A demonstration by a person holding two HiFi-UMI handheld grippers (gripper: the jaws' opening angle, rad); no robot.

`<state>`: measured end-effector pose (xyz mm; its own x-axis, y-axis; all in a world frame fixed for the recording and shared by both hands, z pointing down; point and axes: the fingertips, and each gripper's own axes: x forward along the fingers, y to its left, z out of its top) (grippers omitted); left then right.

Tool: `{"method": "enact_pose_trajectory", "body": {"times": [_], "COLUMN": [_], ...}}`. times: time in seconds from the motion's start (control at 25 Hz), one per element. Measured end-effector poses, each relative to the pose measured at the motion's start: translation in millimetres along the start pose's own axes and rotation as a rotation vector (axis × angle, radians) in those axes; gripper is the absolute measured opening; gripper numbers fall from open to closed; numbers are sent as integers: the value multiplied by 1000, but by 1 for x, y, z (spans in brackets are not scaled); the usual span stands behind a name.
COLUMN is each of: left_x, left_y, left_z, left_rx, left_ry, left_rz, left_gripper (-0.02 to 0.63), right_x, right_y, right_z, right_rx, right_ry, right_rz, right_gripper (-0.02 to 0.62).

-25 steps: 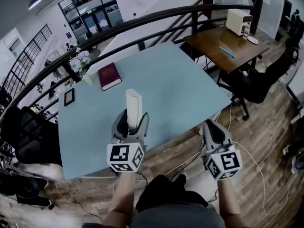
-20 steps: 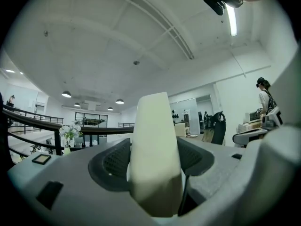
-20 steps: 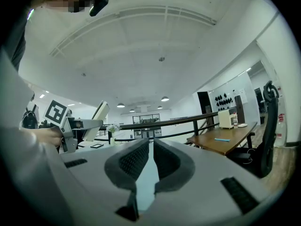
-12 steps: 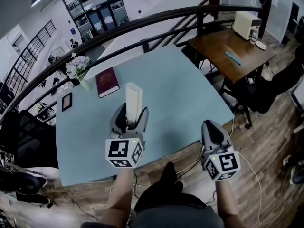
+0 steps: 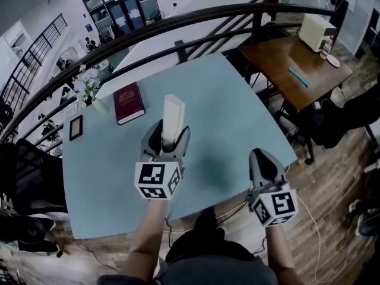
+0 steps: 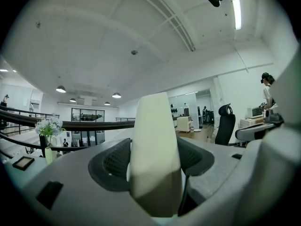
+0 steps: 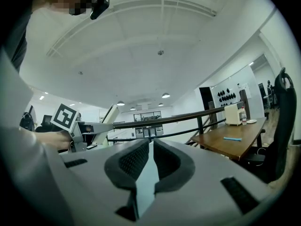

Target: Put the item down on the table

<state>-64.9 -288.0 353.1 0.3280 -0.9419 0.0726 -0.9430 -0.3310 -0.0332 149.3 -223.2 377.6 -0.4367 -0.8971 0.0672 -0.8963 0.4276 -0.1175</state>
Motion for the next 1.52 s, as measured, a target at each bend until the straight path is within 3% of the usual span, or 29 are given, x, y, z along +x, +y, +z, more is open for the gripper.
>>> {"method": "enact_pose_trajectory", "body": {"times": [0.36, 0.96, 1.52], "left_x": [69, 135, 162], "left_y": [17, 19, 24], "left_z": [-65, -205, -248], "left_rx": [50, 44, 96], "left_ry": [137, 468, 626], "left_rz": [-29, -64, -67], "left_gripper": [296, 296, 296], "right_x": [31, 55, 77], "right_y": [1, -7, -8], "right_z": [-4, -16, -25], "right_rx": [-8, -1, 10], "right_ry": [21, 67, 100], "right_rz": [-21, -62, -28], "right_gripper": [21, 21, 21]}}
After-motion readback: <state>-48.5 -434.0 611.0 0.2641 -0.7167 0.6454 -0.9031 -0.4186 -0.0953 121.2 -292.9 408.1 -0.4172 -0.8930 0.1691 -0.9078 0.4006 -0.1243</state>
